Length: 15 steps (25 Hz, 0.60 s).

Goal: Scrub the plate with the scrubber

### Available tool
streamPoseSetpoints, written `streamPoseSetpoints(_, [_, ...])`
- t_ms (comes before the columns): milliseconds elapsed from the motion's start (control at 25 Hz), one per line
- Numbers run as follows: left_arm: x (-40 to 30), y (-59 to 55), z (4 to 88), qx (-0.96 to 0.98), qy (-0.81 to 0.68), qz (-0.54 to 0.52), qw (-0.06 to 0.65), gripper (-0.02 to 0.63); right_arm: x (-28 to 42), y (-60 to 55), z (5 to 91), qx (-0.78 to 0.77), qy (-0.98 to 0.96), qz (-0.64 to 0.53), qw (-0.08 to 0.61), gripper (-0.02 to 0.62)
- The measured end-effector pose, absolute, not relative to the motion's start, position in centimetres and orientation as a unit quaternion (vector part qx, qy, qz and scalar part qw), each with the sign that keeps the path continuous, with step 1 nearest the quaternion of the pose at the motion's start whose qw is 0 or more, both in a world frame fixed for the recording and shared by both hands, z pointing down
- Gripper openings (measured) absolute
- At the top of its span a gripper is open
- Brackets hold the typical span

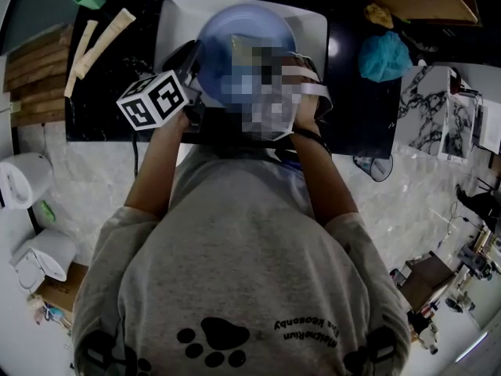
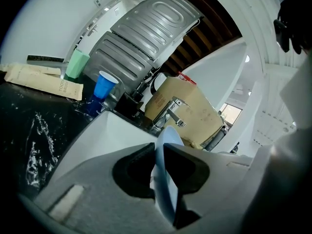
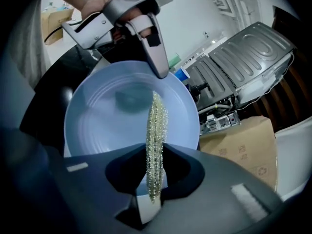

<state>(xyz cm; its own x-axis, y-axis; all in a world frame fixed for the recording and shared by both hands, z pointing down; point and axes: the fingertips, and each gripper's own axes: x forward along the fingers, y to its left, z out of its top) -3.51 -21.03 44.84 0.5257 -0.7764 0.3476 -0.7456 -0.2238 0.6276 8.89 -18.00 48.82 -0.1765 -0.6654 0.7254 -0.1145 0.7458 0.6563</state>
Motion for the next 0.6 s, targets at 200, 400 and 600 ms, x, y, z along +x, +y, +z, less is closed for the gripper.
streamPoseSetpoints(200, [-3.5, -20.9, 45.5, 0.779, -0.486, -0.015, 0.396, 0.057, 8.6, -15.6, 50.2, 0.245, -0.739, -0.219, 0.588, 0.067])
streamPoseSetpoints(400, [-3.7, -20.8, 46.1, 0.774, -0.486, -0.017, 0.405, 0.057, 7.8, -13.6, 50.8, 0.220, -0.752, -0.205, 0.586, 0.067])
streamPoseSetpoints(600, [-3.8, -20.7, 46.5, 0.772, -0.485, -0.015, 0.411, 0.058, 7.4, -11.4, 51.8, 0.185, -0.760, -0.196, 0.592, 0.067])
